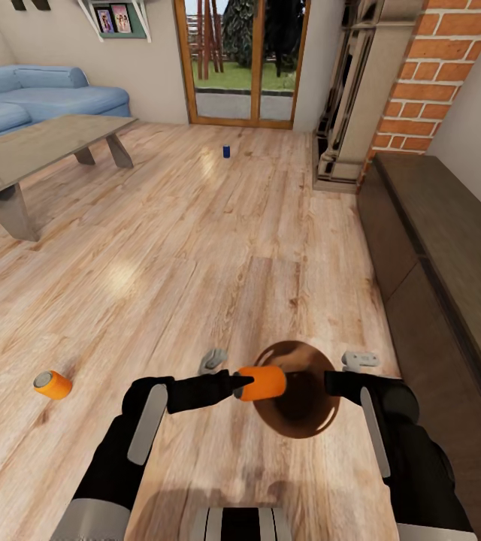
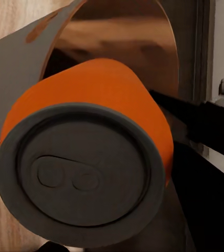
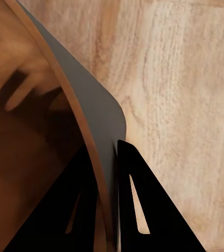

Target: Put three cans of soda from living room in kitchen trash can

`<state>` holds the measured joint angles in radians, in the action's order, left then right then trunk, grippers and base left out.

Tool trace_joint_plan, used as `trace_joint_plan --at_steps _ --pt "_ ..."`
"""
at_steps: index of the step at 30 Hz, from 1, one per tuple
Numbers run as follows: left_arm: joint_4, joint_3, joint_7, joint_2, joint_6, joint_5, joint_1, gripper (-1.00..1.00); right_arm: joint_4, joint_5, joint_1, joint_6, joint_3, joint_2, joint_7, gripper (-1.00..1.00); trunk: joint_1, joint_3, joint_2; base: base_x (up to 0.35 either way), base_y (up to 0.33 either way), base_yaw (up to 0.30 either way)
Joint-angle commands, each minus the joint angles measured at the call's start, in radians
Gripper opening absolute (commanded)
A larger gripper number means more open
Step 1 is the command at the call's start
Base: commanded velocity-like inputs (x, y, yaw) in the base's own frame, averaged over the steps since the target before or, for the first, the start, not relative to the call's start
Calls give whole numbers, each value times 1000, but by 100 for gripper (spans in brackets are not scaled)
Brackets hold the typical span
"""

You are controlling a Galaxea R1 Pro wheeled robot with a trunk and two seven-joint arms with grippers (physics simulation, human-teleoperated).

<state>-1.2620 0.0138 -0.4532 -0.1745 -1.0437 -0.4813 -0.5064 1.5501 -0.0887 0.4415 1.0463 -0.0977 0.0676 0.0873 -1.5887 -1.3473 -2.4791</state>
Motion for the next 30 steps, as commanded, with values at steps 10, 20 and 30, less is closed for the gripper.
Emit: trace_joint_plan --at_steps 10,20,30 --pt "2 31 170 0 14 -25 -9 -100 18 49 0 1 -1 1 5 -100 0 0 0 0 0 0" --pt "-16 79 200 0 12 -165 -29 -100 18 49 0 1 1 -1 5 -100 0 0 0 0 0 0" --pt "-19 113 200 0 10 -200 -29 -100 18 49 0 1 -1 -2 5 -100 0 0 0 0 0 0"
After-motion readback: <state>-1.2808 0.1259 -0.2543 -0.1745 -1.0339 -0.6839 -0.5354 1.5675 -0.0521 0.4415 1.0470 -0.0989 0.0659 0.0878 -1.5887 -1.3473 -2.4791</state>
